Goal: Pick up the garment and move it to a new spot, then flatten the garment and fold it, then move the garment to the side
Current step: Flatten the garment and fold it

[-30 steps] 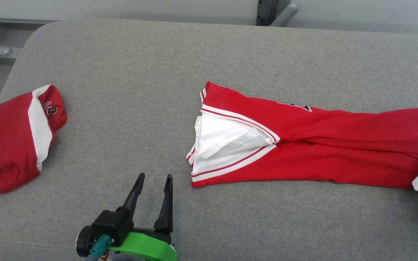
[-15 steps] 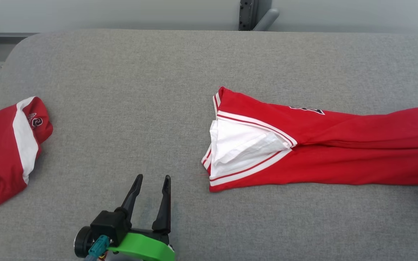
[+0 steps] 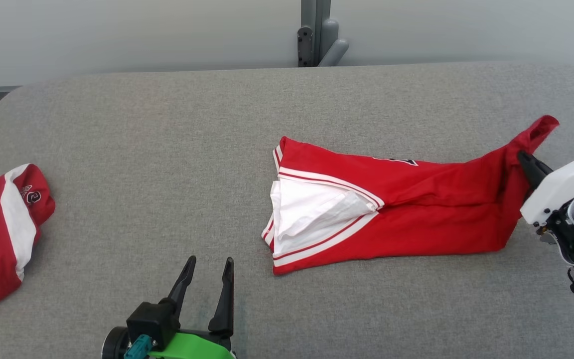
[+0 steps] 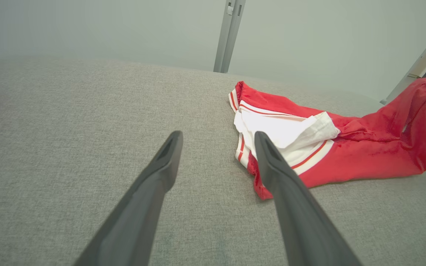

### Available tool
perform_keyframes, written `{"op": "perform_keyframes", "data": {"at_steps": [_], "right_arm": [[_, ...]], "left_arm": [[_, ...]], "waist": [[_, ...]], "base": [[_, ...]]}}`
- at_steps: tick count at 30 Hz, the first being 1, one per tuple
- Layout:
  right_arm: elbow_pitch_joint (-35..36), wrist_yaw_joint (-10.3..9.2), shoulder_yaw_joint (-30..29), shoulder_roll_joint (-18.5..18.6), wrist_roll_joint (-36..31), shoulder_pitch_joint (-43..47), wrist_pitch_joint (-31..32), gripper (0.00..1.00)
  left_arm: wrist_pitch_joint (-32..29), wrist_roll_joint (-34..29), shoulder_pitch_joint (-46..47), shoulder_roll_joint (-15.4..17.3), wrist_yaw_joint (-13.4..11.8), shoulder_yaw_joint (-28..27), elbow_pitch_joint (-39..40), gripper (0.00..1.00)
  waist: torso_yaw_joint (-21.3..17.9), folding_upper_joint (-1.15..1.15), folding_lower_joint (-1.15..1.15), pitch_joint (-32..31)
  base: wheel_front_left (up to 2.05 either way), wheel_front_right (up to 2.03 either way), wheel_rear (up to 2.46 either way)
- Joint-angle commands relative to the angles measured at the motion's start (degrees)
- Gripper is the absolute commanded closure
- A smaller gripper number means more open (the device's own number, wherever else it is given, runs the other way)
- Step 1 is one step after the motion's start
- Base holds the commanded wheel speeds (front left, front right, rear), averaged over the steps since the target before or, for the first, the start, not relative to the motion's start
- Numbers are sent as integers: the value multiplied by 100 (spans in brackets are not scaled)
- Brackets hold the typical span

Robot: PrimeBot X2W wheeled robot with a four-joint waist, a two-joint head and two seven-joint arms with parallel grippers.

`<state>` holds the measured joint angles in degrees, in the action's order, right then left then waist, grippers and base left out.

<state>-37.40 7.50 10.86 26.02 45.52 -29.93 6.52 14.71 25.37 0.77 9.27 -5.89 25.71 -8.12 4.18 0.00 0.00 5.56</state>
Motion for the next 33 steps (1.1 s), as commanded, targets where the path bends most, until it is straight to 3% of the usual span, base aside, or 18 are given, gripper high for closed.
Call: {"op": "perform_keyframes", "data": {"at_steps": [1,5,12,22,33], "right_arm": [[236,-3,87,-33,60,63,105,100],[890,-2,350,-252,71,110,401,100],[1275,-2,596,-733,-67,-27,640,100],[1144,-2,921,-1404,-203,-226,661,100],[542,-2,1352,-1889,-244,-513,473,100]], "left_arm": [[-23,27,-79,25,-27,4,-16,0],[-84,44,-112,27,-27,69,24,0],[-109,80,-9,-10,22,131,1,0],[-161,45,212,-53,49,260,-67,0],[-118,83,276,-101,76,301,-129,0]], "waist": [[-55,0,0,-129],[29,0,0,-205],[366,0,0,-137],[1024,0,0,28],[1303,0,0,127]], "base": [[0,0,0],[0,0,0],[0,0,0],[0,0,0],[0,0,0]]}}
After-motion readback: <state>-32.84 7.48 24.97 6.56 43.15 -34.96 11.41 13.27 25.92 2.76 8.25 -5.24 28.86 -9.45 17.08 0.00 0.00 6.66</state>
